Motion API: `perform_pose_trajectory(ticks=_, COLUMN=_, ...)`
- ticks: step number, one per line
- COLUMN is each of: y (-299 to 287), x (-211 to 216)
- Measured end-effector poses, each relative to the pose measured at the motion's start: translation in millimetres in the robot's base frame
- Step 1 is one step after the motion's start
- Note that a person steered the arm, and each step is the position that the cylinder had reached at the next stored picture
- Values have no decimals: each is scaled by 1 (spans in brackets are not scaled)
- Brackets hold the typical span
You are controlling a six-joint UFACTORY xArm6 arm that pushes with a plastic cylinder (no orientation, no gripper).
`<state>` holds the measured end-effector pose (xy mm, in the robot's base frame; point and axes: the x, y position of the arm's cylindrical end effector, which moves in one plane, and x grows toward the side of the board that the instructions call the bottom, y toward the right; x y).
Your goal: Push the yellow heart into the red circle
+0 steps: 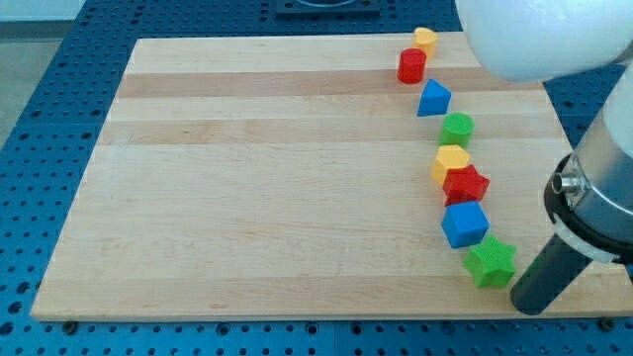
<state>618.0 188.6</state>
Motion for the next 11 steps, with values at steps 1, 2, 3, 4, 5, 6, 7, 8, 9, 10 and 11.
perform_pose_trajectory(ticks=1, y=12, x=-11)
perform_pose_trajectory(ticks=2, y=29, x=-40)
perform_pose_trajectory(ticks=3, y=29, x=-40)
perform_pose_trajectory(ticks=4, y=29, x=-41)
perform_pose_trajectory(ticks=5, y=35, x=-60)
perform_pose_trajectory(ticks=6, y=48, x=-92)
perform_pose_trajectory(ticks=7, y=63, x=-137)
perform_pose_trajectory(ticks=8, y=83, x=-187)
perform_pose_trajectory(ticks=9, y=102, x=-239)
perform_pose_trajectory(ticks=10, y=113, x=-295)
perform_pose_trajectory(ticks=11, y=113, x=-356)
